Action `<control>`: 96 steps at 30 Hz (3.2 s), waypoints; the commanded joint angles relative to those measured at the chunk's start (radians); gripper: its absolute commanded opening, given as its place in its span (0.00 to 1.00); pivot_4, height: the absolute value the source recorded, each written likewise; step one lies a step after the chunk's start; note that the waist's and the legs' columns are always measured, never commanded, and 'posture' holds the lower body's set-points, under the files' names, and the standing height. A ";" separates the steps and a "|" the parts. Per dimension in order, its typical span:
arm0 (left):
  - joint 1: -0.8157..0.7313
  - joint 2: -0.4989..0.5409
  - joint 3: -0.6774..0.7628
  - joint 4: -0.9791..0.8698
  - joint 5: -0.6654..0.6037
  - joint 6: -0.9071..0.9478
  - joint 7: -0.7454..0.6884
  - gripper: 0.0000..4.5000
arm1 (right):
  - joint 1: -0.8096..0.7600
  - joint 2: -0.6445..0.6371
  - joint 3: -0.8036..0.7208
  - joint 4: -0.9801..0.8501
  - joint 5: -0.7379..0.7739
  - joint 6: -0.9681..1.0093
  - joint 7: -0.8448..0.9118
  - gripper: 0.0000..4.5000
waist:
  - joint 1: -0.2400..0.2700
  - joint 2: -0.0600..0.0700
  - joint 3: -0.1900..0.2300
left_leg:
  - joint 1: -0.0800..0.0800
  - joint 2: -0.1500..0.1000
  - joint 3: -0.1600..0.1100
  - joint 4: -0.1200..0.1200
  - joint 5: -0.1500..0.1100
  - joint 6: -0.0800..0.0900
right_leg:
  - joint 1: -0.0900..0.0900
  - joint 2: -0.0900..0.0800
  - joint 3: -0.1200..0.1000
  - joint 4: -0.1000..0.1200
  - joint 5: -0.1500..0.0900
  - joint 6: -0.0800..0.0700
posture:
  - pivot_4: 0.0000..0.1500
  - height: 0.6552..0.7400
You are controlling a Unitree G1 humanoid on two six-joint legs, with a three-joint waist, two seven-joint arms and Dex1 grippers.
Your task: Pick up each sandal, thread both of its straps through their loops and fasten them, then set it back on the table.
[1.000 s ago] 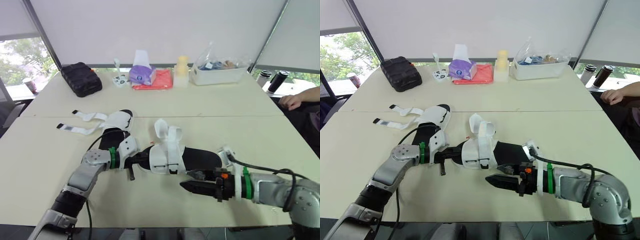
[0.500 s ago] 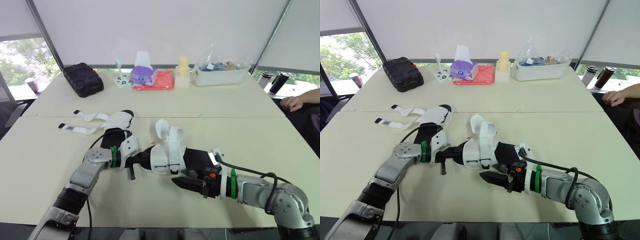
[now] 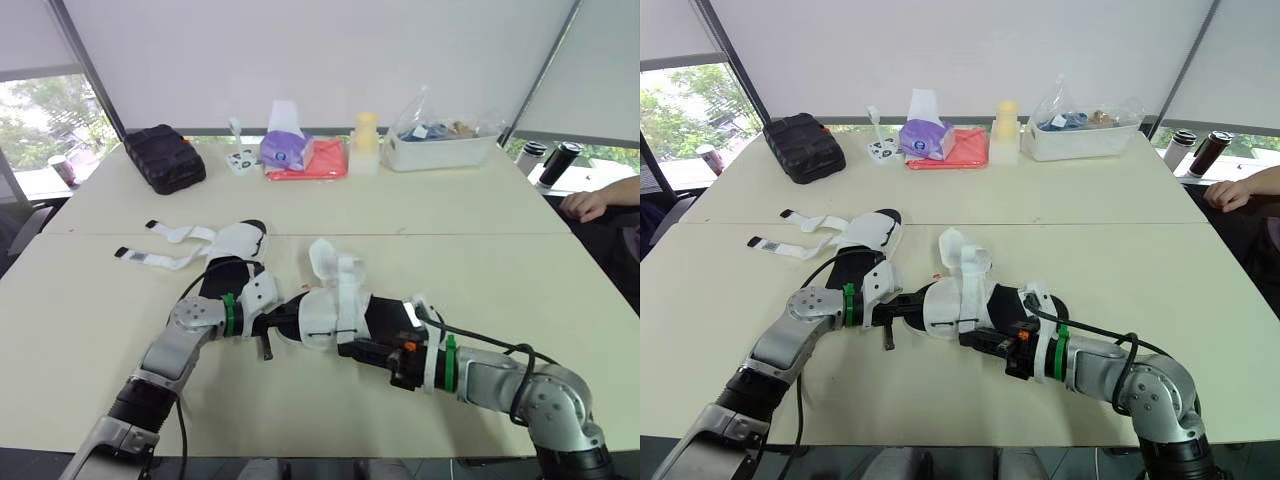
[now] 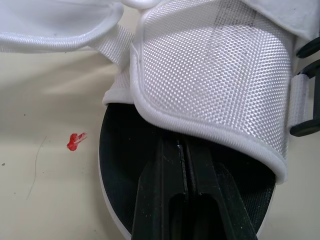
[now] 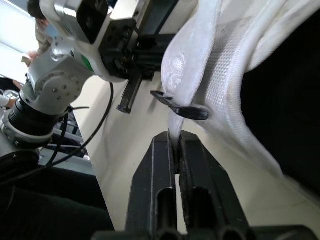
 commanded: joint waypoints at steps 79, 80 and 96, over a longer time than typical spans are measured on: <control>0.067 -0.034 -0.017 0.004 0.041 0.035 0.069 0.00 | -0.691 -0.048 0.118 0.857 -0.304 -0.190 0.428 0.01 | -0.002 0.004 -0.002 | -0.002 -0.001 0.000 -0.005 0.000 0.000 | 0.000 -0.006 -0.003 -0.008 0.001 0.000 | 1.00 1.00; 0.068 -0.033 -0.017 0.003 0.041 0.035 0.070 0.00 | -0.692 -0.043 0.101 0.858 -0.302 -0.184 0.422 0.01 | -0.002 0.004 -0.002 | -0.002 -0.001 0.000 -0.005 0.000 0.000 | 0.000 -0.006 -0.003 -0.008 0.001 0.000 | 1.00 1.00; 0.057 -0.035 -0.023 0.018 0.043 0.027 0.066 0.00 | -0.685 0.008 0.057 0.948 -0.465 -0.144 0.327 0.01 | -0.004 0.004 -0.002 | 0.000 -0.003 0.000 -0.005 0.001 -0.002 | 0.000 -0.007 -0.003 -0.006 0.001 0.000 | 1.00 1.00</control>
